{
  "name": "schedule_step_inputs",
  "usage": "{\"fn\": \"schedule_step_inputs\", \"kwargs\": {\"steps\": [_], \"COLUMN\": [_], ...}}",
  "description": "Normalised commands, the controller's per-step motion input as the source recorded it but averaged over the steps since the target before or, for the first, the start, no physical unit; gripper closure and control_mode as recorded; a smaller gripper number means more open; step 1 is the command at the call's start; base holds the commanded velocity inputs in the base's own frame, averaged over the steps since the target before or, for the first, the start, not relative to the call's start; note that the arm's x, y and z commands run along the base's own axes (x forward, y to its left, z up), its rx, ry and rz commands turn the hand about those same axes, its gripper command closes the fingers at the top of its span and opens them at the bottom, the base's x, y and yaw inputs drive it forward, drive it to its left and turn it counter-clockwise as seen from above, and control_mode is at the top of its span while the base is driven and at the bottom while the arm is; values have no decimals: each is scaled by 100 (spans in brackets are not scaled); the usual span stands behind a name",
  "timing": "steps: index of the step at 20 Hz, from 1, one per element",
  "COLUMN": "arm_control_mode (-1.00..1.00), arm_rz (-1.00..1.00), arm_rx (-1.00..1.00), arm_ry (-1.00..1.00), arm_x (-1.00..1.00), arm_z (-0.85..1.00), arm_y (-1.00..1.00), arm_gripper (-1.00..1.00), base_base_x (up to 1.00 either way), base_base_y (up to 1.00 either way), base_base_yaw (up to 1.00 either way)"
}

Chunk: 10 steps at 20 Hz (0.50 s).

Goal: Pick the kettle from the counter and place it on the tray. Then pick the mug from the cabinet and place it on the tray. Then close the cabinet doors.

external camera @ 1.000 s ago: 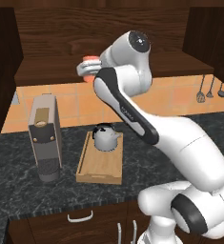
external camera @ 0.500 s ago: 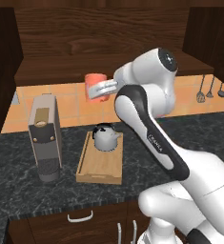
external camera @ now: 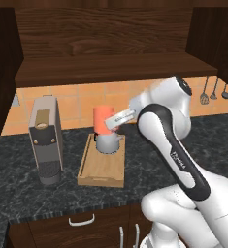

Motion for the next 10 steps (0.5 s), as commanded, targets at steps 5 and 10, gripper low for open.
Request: {"fn": "schedule_step_inputs", "kwargs": {"steps": [5,10], "arm_control_mode": [-100,-100], "arm_rz": [13,8], "arm_rx": [-2,-8], "arm_ry": [-14,0], "arm_x": [-7,16], "arm_z": [-68,-83], "arm_y": [-12,-17], "arm_gripper": [100,100], "base_base_x": [0,0], "base_base_y": [0,0], "base_base_yaw": [0,0]}}
